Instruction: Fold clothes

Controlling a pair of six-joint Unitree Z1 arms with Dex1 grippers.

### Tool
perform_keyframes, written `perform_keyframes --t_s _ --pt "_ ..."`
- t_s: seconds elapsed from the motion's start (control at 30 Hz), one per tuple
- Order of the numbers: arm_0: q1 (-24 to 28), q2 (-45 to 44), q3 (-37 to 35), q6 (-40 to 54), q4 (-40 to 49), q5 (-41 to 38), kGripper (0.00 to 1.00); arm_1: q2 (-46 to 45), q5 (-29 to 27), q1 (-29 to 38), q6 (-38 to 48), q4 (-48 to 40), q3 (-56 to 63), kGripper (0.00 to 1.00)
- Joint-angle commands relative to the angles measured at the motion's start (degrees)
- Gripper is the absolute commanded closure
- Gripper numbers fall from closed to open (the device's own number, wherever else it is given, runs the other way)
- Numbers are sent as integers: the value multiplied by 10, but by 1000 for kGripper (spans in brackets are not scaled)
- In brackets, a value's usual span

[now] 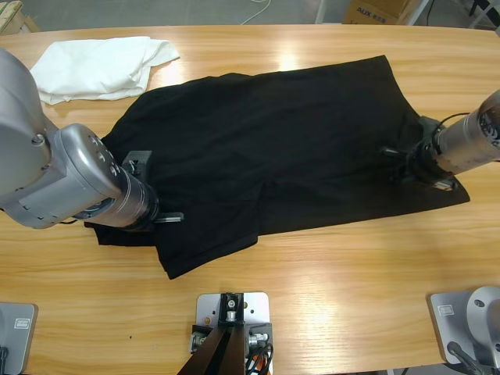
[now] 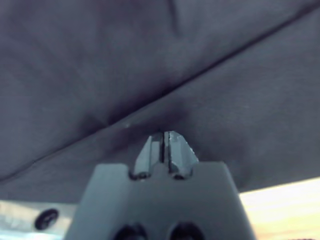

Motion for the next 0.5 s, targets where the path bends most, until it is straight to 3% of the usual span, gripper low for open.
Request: perform_keyframes --t_s 0.03,0.3,0.5 --pt "-6 12 60 -11 -25 -21 1000 53 37 -21 18 -9 33 1000" --pt "-6 -44 117 -16 12 -33 1000 60 44 10 93 140 7 1000" --pt "-6 -58 119 -14 35 -41 1000 52 52 122 156 203 2 1000"
